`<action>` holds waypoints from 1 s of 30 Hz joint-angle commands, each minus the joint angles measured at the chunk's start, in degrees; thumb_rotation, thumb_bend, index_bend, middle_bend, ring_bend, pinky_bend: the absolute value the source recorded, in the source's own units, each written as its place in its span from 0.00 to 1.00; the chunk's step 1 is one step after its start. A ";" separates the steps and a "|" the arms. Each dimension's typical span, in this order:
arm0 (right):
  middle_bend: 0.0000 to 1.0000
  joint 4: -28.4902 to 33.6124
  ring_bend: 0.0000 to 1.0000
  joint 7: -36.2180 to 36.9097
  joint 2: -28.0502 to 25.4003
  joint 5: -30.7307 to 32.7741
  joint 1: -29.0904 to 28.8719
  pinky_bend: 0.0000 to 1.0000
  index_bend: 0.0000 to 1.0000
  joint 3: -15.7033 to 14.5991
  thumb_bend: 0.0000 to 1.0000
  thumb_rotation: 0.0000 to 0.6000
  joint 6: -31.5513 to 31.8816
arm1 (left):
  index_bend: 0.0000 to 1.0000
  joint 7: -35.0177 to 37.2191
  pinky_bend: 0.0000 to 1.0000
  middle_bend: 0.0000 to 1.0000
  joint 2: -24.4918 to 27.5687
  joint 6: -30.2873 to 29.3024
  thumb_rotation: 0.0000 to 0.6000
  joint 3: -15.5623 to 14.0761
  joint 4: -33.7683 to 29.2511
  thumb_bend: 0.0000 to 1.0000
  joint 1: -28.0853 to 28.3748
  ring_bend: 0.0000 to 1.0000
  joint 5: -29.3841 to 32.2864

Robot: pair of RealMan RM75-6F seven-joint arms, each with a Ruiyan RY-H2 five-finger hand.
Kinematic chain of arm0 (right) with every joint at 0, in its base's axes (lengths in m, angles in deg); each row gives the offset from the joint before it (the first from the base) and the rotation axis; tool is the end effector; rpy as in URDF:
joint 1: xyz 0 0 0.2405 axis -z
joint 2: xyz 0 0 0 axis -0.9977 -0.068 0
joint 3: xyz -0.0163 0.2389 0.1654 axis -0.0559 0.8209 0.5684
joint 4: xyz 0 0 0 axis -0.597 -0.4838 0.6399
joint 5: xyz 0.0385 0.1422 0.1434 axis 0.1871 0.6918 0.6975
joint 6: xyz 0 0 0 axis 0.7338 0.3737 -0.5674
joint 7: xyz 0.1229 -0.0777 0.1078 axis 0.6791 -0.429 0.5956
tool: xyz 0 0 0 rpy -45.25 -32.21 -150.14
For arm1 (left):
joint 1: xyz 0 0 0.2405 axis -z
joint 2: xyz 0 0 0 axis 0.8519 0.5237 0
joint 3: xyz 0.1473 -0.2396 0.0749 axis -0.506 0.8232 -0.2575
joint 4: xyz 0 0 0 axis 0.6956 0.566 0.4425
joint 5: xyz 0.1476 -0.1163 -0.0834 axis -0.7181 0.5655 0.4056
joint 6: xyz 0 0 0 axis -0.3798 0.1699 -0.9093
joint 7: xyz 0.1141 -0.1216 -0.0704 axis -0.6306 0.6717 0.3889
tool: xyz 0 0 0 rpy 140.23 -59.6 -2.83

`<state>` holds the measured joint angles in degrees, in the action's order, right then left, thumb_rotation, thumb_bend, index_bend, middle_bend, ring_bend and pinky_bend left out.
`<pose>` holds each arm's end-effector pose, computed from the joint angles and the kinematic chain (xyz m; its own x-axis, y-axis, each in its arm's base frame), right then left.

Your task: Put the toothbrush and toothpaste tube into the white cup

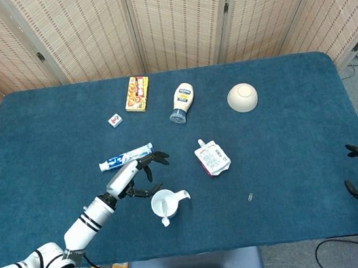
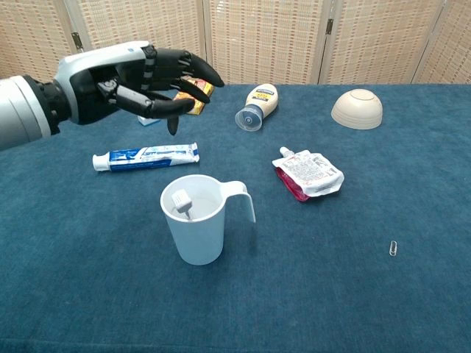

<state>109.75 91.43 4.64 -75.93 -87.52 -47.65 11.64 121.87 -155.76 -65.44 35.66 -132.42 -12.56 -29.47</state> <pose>-0.3499 -0.2017 0.2111 0.3868 0.0284 0.9217 -0.9220 0.0287 0.3861 -0.1056 0.3881 0.0175 -0.2431 0.5827 0.7755 0.8022 -0.3286 0.4985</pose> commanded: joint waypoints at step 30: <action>0.31 -0.07 0.26 0.56 -0.66 -0.18 0.17 0.29 0.15 -0.03 0.22 1.00 0.17 | 0.29 -57.57 0.62 0.72 -13.48 17.19 1.00 2.67 26.84 0.35 8.61 0.63 37.96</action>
<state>109.69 91.99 3.99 -76.12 -87.34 -47.69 11.82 66.95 -168.33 -49.77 38.56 -106.87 -5.06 6.03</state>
